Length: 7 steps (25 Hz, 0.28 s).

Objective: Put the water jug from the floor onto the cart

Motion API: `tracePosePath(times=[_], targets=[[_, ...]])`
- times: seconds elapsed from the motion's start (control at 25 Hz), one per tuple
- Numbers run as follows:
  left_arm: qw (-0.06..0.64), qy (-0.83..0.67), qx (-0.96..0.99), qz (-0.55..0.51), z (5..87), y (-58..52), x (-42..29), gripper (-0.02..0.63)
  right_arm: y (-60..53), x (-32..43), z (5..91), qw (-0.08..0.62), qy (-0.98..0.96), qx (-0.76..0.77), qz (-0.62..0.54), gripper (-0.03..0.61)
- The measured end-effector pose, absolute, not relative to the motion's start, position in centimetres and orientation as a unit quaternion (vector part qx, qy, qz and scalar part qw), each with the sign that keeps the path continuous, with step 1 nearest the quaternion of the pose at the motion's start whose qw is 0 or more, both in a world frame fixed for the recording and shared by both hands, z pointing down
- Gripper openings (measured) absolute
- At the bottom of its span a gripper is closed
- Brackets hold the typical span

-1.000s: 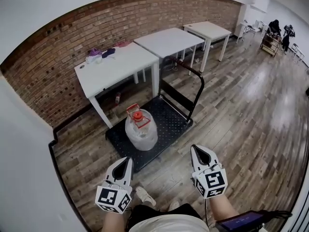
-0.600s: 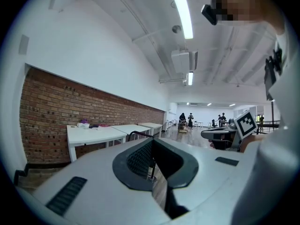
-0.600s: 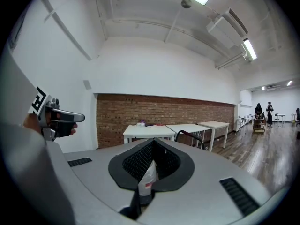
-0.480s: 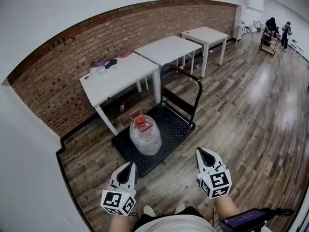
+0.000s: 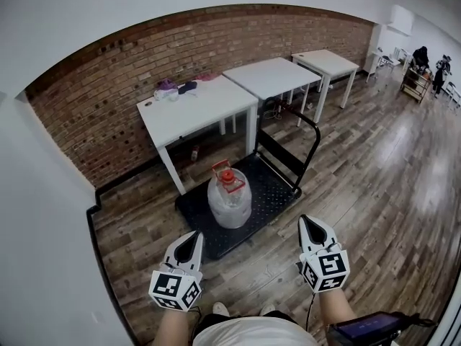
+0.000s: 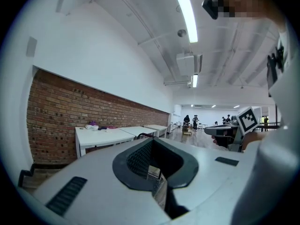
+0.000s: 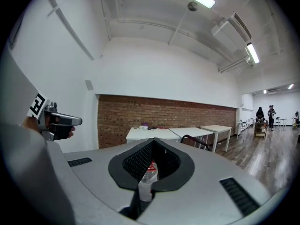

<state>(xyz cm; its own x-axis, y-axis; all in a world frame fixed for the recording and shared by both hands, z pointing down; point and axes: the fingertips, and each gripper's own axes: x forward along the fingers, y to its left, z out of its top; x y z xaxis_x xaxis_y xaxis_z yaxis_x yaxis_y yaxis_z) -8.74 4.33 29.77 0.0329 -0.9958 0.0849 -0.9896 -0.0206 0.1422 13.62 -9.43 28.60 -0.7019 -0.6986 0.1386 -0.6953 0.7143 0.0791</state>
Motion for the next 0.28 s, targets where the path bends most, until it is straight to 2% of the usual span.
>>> tracePosePath(times=[0.28], targets=[[0.068,-0.7,0.711,-0.017,29.8,5.4,-9.7,-0.002,-8.6,11.9,29.2,0.09,-0.924,0.372,-0.009,0.002]])
